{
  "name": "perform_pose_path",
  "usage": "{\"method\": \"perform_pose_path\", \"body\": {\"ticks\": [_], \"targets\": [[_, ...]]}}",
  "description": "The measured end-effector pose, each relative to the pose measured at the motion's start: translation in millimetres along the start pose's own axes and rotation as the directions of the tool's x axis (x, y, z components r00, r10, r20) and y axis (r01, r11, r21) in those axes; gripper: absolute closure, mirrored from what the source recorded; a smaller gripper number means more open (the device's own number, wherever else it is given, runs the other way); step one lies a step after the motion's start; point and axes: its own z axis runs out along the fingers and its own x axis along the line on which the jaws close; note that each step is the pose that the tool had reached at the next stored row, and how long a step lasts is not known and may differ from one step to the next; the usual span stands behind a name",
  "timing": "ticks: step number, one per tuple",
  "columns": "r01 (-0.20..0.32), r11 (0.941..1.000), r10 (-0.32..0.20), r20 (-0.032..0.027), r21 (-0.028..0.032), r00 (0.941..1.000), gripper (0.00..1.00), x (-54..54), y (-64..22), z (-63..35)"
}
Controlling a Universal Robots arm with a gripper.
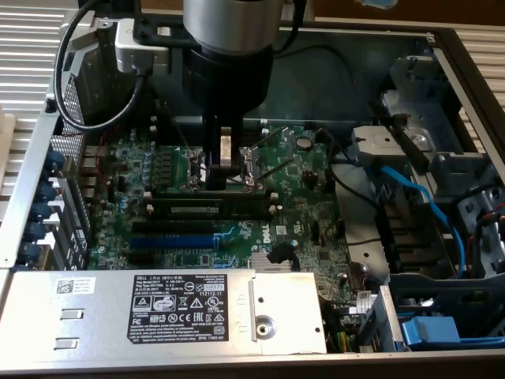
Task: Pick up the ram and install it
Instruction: 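Press down the ram until it locks into place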
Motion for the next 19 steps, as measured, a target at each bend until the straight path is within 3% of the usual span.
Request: {"method": "perform_pose_path", "body": {"ticks": [4,10,15,19], "targets": [[-0.001,1.0,0.001,0.0,0.0,1.0,0.9,0.0,0.0,-0.1],[-0.092,0.9957,0.092,0.0046,-0.0009,0.9957,0.9,0.0,0.0,-0.1],[-0.171,0.9852,0.171,0.0087,-0.002,0.9852,0.9,0.0,0.0,-0.1],[-0.235,0.972,0.235,0.0118,-0.0032,0.9719,0.9,0.0,0.0,-0.1]]}}
